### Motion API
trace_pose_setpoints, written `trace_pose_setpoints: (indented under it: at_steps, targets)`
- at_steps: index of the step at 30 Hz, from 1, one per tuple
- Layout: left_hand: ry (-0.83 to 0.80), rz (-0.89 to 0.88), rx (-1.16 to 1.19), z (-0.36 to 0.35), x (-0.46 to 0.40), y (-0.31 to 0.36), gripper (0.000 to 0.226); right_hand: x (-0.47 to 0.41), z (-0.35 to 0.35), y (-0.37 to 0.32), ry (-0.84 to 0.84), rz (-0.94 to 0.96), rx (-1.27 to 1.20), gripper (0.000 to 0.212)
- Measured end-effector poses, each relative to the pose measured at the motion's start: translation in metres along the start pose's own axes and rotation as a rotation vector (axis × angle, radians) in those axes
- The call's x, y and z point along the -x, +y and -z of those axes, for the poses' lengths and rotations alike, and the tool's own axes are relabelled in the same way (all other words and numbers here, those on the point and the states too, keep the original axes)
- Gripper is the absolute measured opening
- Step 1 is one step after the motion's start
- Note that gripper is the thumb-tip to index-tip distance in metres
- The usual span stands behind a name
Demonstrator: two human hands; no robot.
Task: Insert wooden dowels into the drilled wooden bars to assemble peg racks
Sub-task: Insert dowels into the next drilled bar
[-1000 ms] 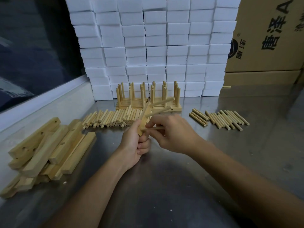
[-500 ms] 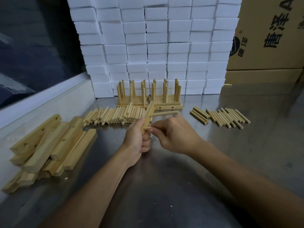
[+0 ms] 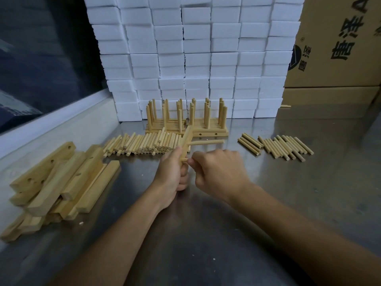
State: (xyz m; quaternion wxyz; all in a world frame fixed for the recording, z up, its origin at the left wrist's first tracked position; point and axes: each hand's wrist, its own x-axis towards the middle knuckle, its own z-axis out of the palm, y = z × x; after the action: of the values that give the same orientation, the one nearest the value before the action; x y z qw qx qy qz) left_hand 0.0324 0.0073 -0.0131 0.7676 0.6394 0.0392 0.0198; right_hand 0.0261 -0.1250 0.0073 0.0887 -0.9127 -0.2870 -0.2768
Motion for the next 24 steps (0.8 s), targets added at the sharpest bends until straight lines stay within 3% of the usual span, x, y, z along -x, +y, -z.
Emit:
trace_pose_setpoints:
  at_steps: [5, 16, 21, 24]
  targets:
    - [0.029, -0.067, -0.148, -0.005, 0.003, -0.002, 0.033, -0.004, -0.003, -0.001, -0.117, -0.289, -0.159, 0.039]
    - [0.1, -0.244, -0.403, -0.006, 0.002, -0.005, 0.031, -0.011, 0.008, 0.019, -0.521, -0.682, -1.073, 0.03]
    - [0.086, -0.199, -0.398, -0.005, -0.003, -0.007, 0.029, -0.013, 0.002, 0.02, -0.385, -0.565, -0.865, 0.036]
    - [0.051, -0.148, -0.313, -0.004, -0.002, -0.008, 0.026, -0.015, 0.002, 0.024, -0.391, -0.495, -0.862, 0.035]
